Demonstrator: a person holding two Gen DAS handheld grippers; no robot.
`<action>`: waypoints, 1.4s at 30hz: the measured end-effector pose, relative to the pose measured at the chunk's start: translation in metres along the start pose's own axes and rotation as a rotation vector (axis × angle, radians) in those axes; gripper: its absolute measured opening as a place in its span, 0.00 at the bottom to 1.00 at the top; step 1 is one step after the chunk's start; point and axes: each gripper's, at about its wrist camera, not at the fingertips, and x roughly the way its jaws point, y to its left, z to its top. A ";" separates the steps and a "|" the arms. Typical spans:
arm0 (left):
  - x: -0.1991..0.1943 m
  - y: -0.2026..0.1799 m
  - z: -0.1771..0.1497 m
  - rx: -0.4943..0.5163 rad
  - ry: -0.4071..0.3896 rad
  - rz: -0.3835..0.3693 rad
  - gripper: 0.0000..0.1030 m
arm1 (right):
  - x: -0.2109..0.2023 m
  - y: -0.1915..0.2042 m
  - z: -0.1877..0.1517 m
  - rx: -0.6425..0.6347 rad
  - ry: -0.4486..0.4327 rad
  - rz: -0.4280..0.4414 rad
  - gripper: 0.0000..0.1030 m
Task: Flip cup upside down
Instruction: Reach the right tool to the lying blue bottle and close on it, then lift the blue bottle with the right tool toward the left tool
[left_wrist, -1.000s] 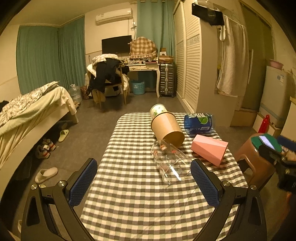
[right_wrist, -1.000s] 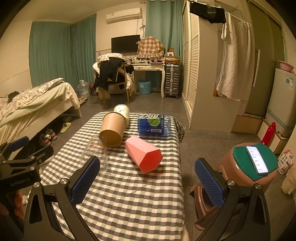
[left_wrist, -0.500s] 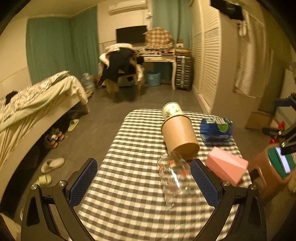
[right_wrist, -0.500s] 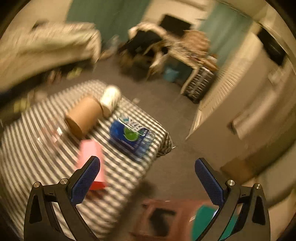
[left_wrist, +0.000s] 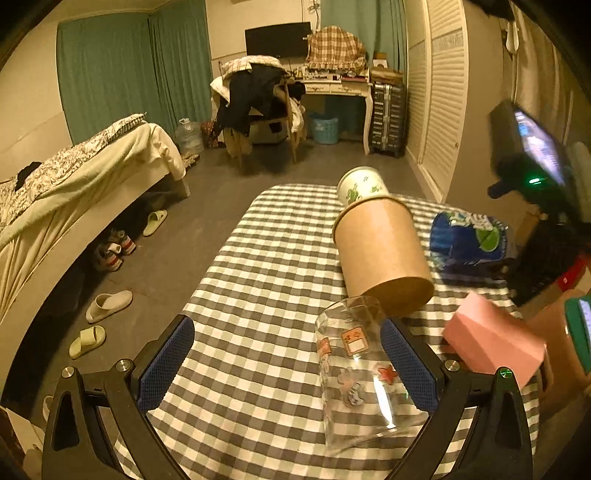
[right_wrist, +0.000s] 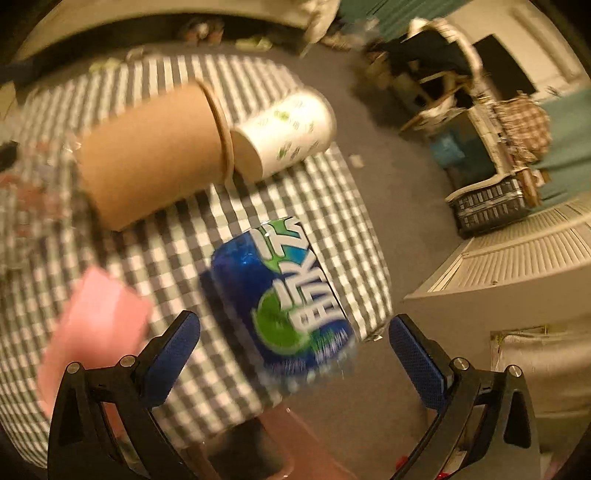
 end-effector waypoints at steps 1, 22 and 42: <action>0.003 0.001 0.000 -0.001 0.004 -0.001 1.00 | 0.014 0.000 0.005 -0.019 0.031 0.001 0.99; -0.043 0.035 -0.004 -0.019 -0.076 -0.042 1.00 | -0.032 -0.006 0.010 0.264 0.038 0.013 0.65; -0.095 0.123 -0.067 -0.010 -0.145 -0.137 1.00 | -0.181 0.207 -0.049 0.852 -0.029 0.316 0.64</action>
